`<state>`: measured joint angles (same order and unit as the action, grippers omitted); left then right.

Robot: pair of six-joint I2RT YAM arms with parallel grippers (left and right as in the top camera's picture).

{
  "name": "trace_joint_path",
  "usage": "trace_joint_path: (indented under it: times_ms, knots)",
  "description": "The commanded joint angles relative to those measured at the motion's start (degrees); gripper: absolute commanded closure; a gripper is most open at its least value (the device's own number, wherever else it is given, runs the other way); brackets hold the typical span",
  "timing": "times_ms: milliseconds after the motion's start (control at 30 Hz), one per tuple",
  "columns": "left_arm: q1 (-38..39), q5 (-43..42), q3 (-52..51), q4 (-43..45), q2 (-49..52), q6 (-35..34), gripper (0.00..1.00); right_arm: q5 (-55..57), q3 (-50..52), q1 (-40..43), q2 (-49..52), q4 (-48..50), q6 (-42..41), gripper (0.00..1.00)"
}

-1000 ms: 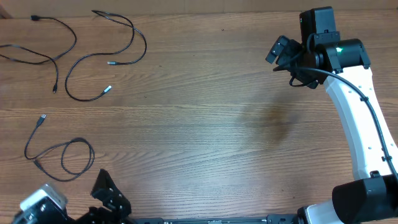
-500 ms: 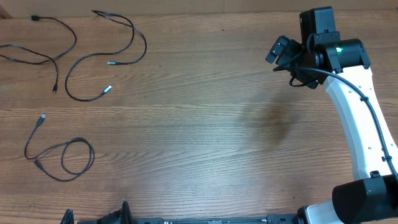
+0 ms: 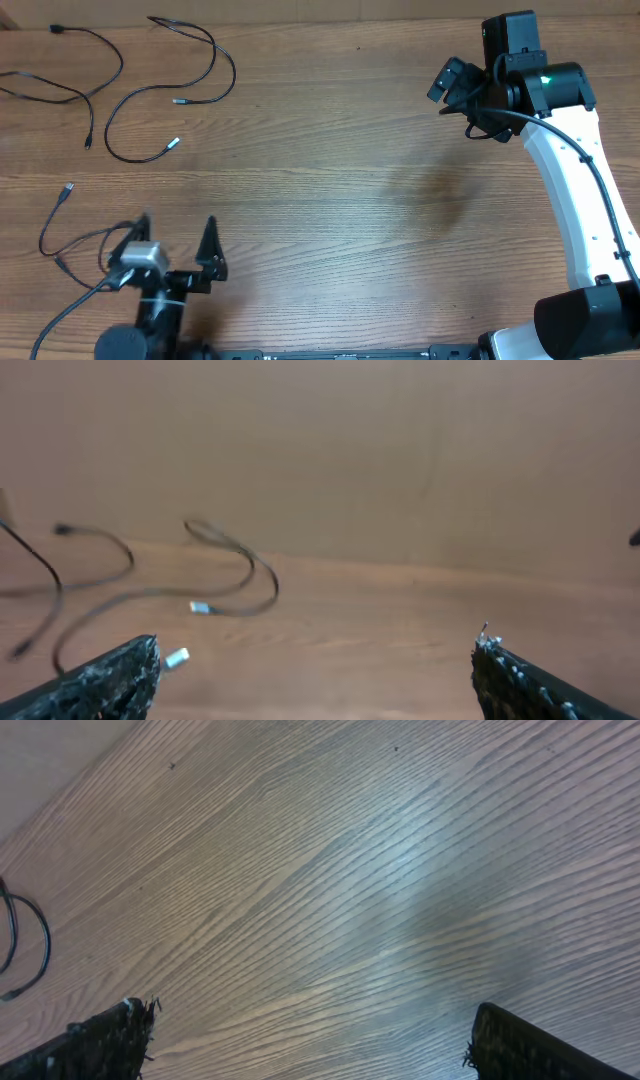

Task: Untangle cables

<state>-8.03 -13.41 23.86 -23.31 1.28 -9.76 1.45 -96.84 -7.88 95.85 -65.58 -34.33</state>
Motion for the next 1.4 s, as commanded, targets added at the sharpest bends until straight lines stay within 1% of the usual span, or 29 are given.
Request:
trace_joint_path:
  times_ms: [0,133,167,233,467,567,1367]
  knots:
    - [4.1,5.3,-3.4,2.9,-1.1,-0.5,0.01,-0.1,-1.6,0.0,-1.2,0.3,-0.2,0.00]
    - [7.4,9.3,-7.8,5.8,-1.1,0.2,0.01,-0.1,-1.6,0.0,-1.2,0.3,-0.2,0.00]
    - [8.7,8.9,-12.2,9.8,-1.1,2.1,0.00,-0.1,-1.6,0.0,-1.2,0.3,-0.2,0.00]
    - [9.0,7.8,-15.4,13.2,-1.1,2.1,0.00,-0.1,-1.6,0.0,-1.2,0.3,-0.2,0.00]
    - [9.0,5.9,-23.7,20.8,-1.1,2.5,0.00,-0.1,-1.6,0.0,-1.2,0.3,-0.2,0.00]
    - [9.0,6.2,-23.6,19.5,-1.1,4.2,0.00,-0.1,-1.6,0.0,-1.2,0.3,-0.2,0.00]
    - [9.6,6.4,-23.6,19.5,-1.1,4.2,0.01,-0.1,-1.6,0.0,-1.2,0.3,-0.2,0.00]
